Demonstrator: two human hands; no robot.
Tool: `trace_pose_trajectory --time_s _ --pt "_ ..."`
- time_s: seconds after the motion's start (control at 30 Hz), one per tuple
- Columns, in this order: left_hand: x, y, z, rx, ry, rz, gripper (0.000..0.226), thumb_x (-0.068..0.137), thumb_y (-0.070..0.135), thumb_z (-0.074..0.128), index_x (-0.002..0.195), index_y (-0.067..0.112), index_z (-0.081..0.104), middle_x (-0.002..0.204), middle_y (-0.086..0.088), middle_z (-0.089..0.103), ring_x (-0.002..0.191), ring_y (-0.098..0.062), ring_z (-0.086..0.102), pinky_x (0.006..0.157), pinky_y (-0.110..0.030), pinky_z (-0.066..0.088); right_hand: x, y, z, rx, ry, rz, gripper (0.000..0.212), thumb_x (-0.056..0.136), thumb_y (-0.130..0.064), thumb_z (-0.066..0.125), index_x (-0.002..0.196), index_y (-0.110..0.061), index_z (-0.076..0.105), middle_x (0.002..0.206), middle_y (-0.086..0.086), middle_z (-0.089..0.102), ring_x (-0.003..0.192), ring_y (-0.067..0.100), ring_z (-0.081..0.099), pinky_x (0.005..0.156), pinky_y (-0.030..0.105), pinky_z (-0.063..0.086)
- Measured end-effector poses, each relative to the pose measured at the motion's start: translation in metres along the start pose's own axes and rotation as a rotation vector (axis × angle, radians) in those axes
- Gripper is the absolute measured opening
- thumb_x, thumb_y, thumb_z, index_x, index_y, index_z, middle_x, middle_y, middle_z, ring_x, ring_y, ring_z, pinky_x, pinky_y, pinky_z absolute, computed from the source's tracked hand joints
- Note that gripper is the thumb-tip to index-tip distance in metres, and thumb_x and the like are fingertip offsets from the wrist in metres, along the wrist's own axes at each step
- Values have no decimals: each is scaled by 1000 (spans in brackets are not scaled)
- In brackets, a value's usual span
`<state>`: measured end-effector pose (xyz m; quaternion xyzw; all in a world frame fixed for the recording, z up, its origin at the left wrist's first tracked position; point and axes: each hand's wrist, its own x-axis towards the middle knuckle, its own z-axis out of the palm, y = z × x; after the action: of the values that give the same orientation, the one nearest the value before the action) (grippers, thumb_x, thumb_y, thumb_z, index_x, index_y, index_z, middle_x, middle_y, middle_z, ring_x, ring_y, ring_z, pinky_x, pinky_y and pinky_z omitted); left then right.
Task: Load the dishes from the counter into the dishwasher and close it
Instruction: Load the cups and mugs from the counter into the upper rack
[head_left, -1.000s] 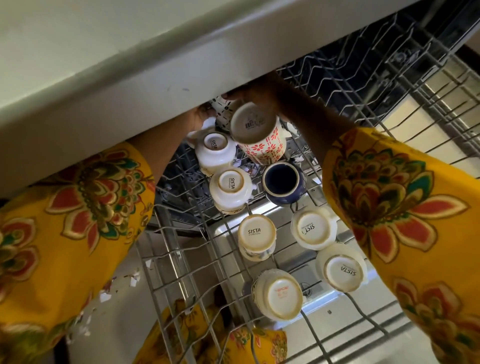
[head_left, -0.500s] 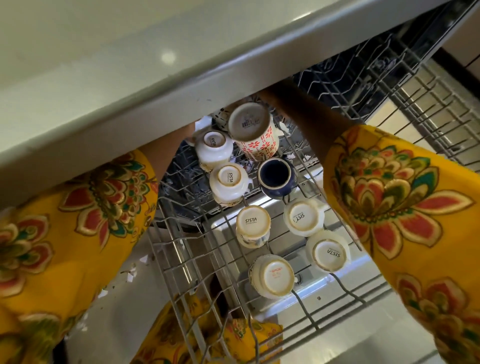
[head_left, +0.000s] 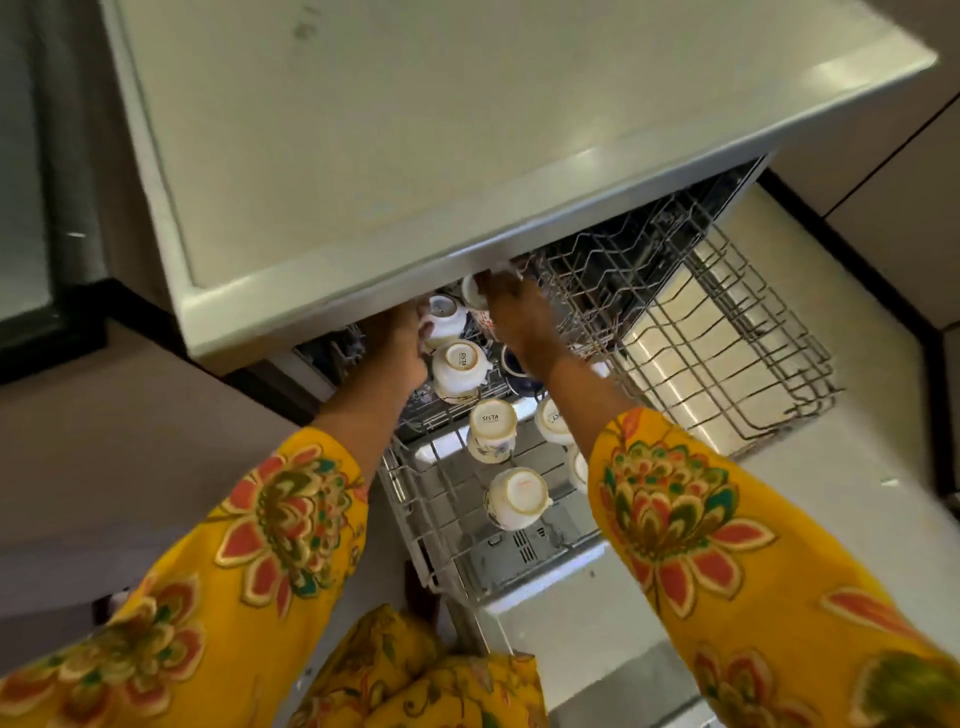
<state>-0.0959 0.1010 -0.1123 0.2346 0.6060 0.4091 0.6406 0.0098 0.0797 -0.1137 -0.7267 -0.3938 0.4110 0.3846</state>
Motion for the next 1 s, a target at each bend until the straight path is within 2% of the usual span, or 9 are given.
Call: trace_pose_trajectory --time_s 0.07,0.17,0.3,0.43,0.57,0.7,0.8,0.9,1.0 --pt "-21 -3 -15 1 -11 -27 14 93 27 54 80 21 54 73 5 53 61 -6 44 51 -15 32 -25 0 11 -14 -67 41 50 94 -44 43 109 -1 63 105 22 63 94 27 54 87 36 40" --pt "-58 -2 -42 7 63 -50 22 93 22 52 71 21 54 67 6 52 57 -9 41 52 -20 31 -65 -6 23 32 -97 105 41 97 -34 45 115 -1 61 118 22 61 104 29 56 92 37 43" --pt "-96 6 -78 -52 141 -88 20 94 17 49 76 18 58 71 3 52 59 -10 40 53 -22 32 -113 -17 33 12 -146 90 34 98 -30 44 98 -2 63 94 18 60 87 23 50 75 29 35" --pt "-130 21 -108 -125 144 -73 22 96 19 50 76 16 59 70 2 52 58 -10 40 54 -22 32 -152 -40 46 13 -230 65 34 98 -39 41 97 -13 63 100 8 61 95 22 53 83 30 38" --pt "-155 46 -130 -189 152 -18 25 97 20 47 74 18 57 71 3 52 62 -9 43 58 -22 33 -173 -64 63 19 -260 -18 32 96 -46 42 69 -30 53 84 -1 56 87 20 51 83 35 39" --pt "-173 71 -155 -239 192 50 20 96 22 50 104 11 65 101 -3 64 97 -15 57 87 -30 43 -187 -102 79 48 -305 -74 36 95 -45 44 71 -24 59 80 1 59 78 16 52 81 39 42" --pt "-180 92 -174 -260 192 124 19 95 18 48 84 12 63 82 -5 58 76 -15 51 71 -28 42 -191 -128 94 71 -351 -111 43 96 -45 43 88 -10 67 90 6 62 88 20 57 89 42 45" --pt "-180 113 -193 -300 216 179 24 95 15 49 74 13 59 69 -2 51 60 -12 42 55 -24 33 -191 -152 111 98 -370 -149 54 96 -45 43 94 4 63 84 9 59 82 21 55 82 39 46" --pt "-176 132 -209 -348 247 210 23 96 14 47 77 12 60 69 -1 52 59 -10 43 55 -23 32 -188 -174 133 124 -377 -181 44 94 -48 44 82 -10 63 77 6 54 76 19 50 74 35 41"
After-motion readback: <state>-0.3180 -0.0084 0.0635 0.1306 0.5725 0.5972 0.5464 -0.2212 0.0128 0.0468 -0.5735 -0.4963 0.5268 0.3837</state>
